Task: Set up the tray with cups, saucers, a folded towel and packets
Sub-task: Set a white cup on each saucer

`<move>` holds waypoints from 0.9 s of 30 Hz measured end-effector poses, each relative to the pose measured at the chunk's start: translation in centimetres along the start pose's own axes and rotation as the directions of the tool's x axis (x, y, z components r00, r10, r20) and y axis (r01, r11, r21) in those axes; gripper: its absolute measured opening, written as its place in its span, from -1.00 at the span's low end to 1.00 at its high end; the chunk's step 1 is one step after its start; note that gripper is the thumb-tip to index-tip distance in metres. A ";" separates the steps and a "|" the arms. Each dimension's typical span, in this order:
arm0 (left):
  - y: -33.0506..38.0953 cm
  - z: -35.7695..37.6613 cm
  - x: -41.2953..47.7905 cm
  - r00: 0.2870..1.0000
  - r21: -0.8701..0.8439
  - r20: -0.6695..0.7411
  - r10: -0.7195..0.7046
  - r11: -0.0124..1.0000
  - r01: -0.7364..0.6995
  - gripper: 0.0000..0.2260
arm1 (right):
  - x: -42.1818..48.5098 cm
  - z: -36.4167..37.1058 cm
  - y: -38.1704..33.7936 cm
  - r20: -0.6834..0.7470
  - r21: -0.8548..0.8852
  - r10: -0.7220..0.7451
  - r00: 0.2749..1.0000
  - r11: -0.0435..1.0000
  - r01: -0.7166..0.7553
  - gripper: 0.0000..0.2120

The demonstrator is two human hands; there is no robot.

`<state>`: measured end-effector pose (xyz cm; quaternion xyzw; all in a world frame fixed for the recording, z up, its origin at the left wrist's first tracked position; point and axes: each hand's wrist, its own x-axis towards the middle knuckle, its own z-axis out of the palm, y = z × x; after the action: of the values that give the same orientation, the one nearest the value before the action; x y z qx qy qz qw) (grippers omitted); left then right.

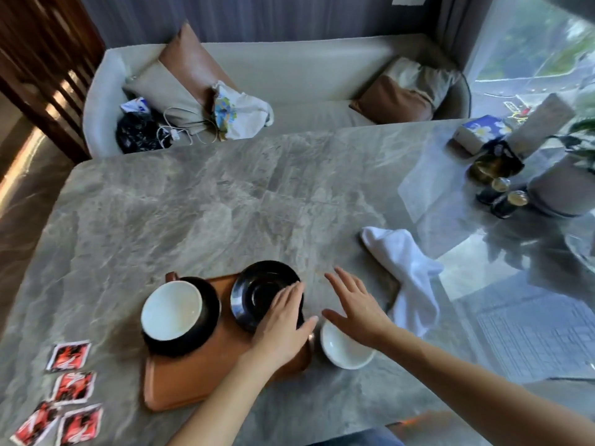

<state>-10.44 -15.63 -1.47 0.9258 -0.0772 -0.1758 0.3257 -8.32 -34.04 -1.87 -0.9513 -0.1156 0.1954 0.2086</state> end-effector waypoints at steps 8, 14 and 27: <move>2.9 3.8 1.3 0.973 0.076 0.183 -0.142 0.989 0.131 -0.62 | -3.3 0.5 6.2 0.051 0.151 0.130 0.990 0.979 -0.136 -0.58; 2.7 4.9 1.2 0.941 0.035 0.211 -0.266 0.964 0.264 -0.64 | -3.0 1.0 7.1 0.423 0.311 0.231 0.876 0.871 -0.380 -0.56; 1.9 2.3 0.8 0.853 -0.569 0.348 -0.388 0.636 0.521 -0.69 | 0.7 -1.5 5.0 0.534 0.503 0.111 0.838 0.755 -0.421 -0.62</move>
<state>-10.60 -18.66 -2.17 0.7229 0.1934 -0.3568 0.5593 -6.32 -38.77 -3.02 -0.7636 0.0466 0.4759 0.4340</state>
